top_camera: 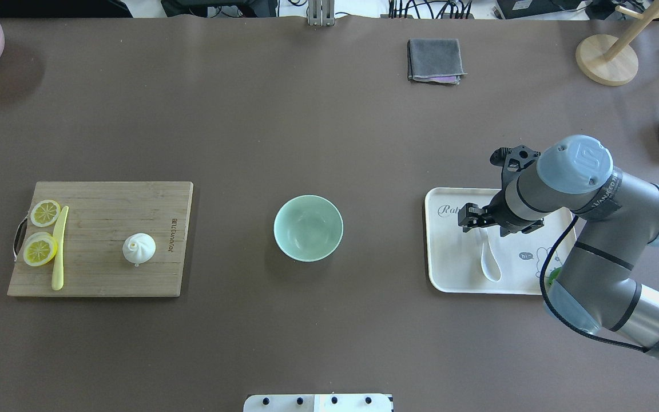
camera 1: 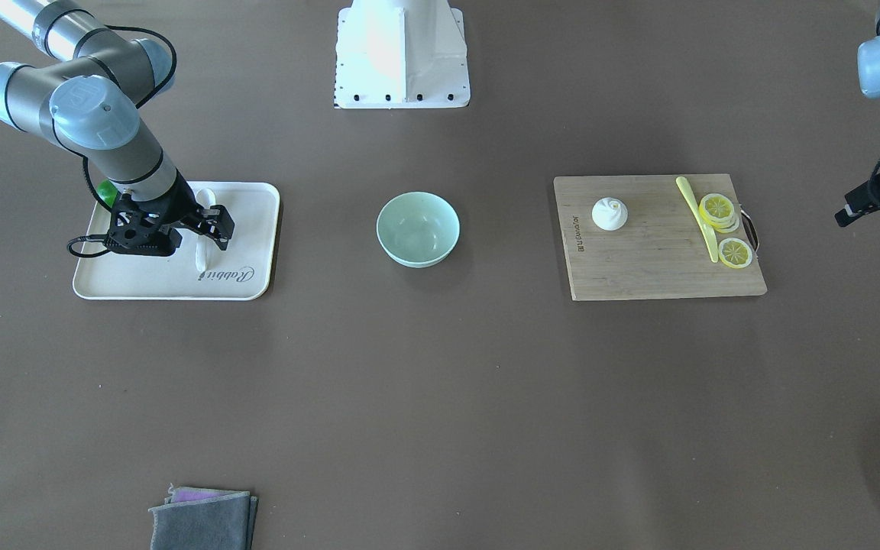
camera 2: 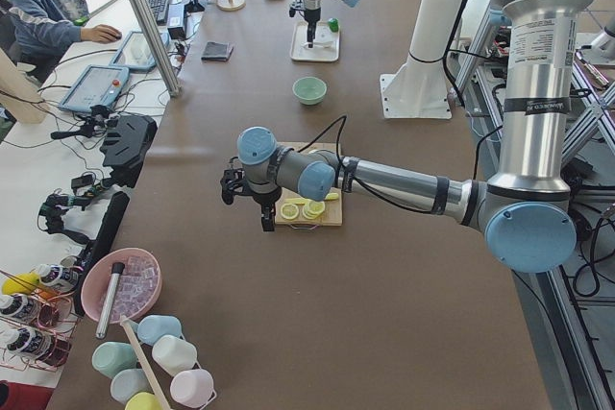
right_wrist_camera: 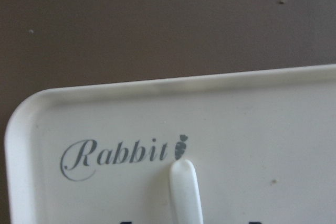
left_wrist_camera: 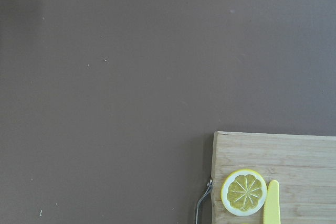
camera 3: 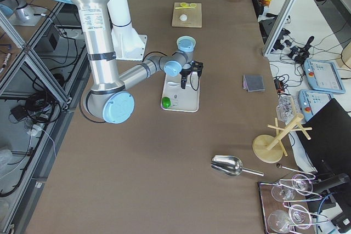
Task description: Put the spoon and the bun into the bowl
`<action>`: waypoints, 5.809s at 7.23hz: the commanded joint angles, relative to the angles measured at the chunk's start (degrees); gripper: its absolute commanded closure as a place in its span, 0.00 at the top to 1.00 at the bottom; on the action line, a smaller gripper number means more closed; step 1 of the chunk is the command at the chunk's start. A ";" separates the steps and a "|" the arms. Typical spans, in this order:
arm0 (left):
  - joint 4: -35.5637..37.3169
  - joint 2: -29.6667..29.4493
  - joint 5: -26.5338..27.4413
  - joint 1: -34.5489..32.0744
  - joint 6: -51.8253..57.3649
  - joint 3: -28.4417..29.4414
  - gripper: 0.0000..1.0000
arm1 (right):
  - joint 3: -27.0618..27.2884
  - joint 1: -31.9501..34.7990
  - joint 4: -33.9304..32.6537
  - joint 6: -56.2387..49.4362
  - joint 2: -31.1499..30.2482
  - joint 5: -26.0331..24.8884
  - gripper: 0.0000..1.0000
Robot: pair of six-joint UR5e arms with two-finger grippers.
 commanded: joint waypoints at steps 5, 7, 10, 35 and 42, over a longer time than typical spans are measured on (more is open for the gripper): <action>-0.13 -0.98 0.09 2.98 -5.97 -0.25 0.98 | 1.84 -0.94 -6.93 -0.04 2.08 -0.02 0.00; 0.30 -7.11 0.61 7.80 -15.72 -0.43 0.98 | 1.23 -1.03 -13.89 0.57 8.58 -0.20 0.00; 0.39 -10.13 8.25 20.03 -26.64 -2.89 0.98 | -1.05 -3.58 -14.44 17.49 18.59 -0.73 0.00; 9.71 -32.59 18.81 43.07 -63.19 -4.68 0.07 | 0.70 4.50 -18.22 19.57 20.22 -1.08 1.00; 9.88 -38.82 24.43 47.39 -69.38 -1.65 0.97 | 2.81 8.00 -18.31 10.36 14.59 0.66 1.00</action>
